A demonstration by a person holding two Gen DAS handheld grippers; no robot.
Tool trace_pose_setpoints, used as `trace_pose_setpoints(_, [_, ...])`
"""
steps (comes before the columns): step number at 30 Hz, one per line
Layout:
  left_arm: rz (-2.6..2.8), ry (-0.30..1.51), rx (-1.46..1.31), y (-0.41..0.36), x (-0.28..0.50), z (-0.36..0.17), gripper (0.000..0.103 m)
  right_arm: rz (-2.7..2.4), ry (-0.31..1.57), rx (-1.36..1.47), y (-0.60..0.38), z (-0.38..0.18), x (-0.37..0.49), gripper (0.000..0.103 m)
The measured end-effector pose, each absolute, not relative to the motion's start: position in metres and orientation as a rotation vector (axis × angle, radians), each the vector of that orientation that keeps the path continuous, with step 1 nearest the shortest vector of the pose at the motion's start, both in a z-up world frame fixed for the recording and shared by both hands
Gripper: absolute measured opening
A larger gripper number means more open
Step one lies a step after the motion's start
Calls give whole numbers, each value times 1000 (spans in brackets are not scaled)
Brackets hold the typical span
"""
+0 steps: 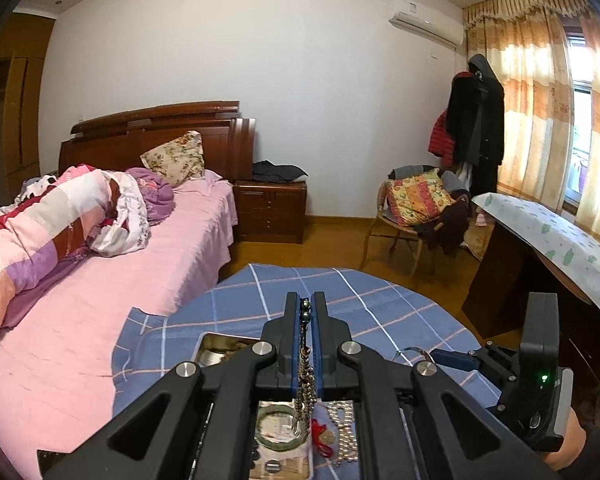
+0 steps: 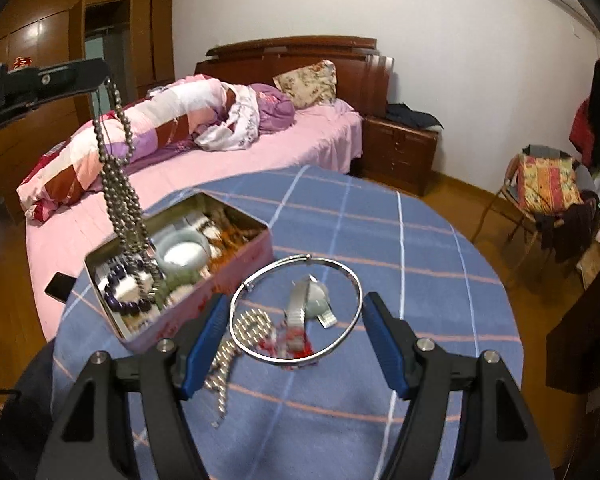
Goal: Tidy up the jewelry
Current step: 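Lift the gold bead chain over the tin with the left tool while the right tool carries the silver bangle, then open the left tool to drop the gold chain in the tin while the right tool releases the bangle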
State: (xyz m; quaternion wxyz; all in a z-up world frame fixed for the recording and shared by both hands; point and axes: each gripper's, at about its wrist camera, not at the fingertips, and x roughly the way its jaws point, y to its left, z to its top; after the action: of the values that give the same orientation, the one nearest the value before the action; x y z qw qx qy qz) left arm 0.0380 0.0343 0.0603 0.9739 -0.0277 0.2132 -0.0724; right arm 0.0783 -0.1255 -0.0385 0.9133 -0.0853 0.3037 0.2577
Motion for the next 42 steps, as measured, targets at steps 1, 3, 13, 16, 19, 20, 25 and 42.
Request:
trace_pose_setpoints(1, [-139, 427, -59, 38, 38, 61, 4, 535, 622, -177, -123, -37, 78, 71])
trace_pose_setpoints(3, [-127, 424, -61, 43, 38, 62, 4, 547, 612, -184, -115, -33, 78, 71])
trace_pose_setpoints(13, [-67, 417, -78, 71, 45, 63, 4, 599, 582, -220, -77, -21, 78, 71])
trace_pose_setpoints(16, [-56, 429, -87, 79, 49, 58, 4, 611, 571, -223, -67, -17, 79, 71])
trace_pose_setpoints(19, [-49, 441, -99, 83, 53, 52, 4, 618, 569, -232, -56, -17, 79, 71])
trace_pose_setpoints(20, [-47, 449, -107, 85, 56, 48, 4, 621, 571, -235, -54, -18, 80, 71])
trace_pose_setpoints(25, [-42, 481, -120, 91, 61, 36, 4, 630, 587, -246, -43, -25, 82, 71])
trace_pose_setpoints(42, [-46, 596, -139, 99, 71, -8, 4, 649, 664, -301, -13, -59, 86, 71])
